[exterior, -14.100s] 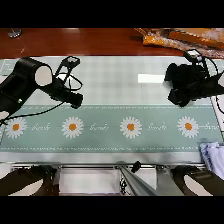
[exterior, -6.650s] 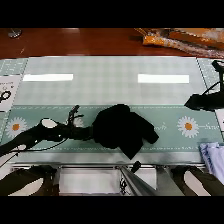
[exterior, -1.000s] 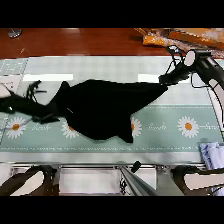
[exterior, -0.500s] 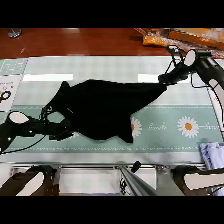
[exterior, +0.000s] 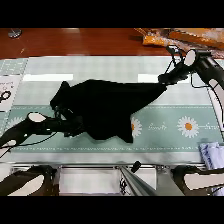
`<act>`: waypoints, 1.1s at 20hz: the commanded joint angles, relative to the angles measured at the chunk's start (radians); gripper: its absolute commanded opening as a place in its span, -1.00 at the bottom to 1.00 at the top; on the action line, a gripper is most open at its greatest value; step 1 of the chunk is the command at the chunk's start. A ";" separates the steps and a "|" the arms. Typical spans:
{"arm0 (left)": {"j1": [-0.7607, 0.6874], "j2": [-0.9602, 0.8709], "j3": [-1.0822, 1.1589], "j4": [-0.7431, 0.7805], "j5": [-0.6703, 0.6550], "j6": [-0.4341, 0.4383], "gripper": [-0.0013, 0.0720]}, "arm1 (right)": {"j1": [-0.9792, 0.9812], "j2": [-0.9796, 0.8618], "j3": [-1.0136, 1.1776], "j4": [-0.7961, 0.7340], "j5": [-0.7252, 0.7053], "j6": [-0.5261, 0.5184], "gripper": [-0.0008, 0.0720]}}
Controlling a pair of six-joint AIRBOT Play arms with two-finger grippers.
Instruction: Fold the shirts.
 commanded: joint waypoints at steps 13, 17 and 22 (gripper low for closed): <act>0.002 0.325 0.302 0.059 0.024 0.085 -0.90 | -0.003 0.140 0.000 -0.108 -0.012 0.001 -0.89; 0.162 0.627 0.505 0.236 0.023 0.005 -0.90 | -0.017 0.337 0.000 -0.138 -0.061 0.009 -0.89; 0.399 0.815 0.768 0.302 0.023 0.005 -0.90 | -0.058 0.627 0.046 -0.138 -0.099 0.043 -0.89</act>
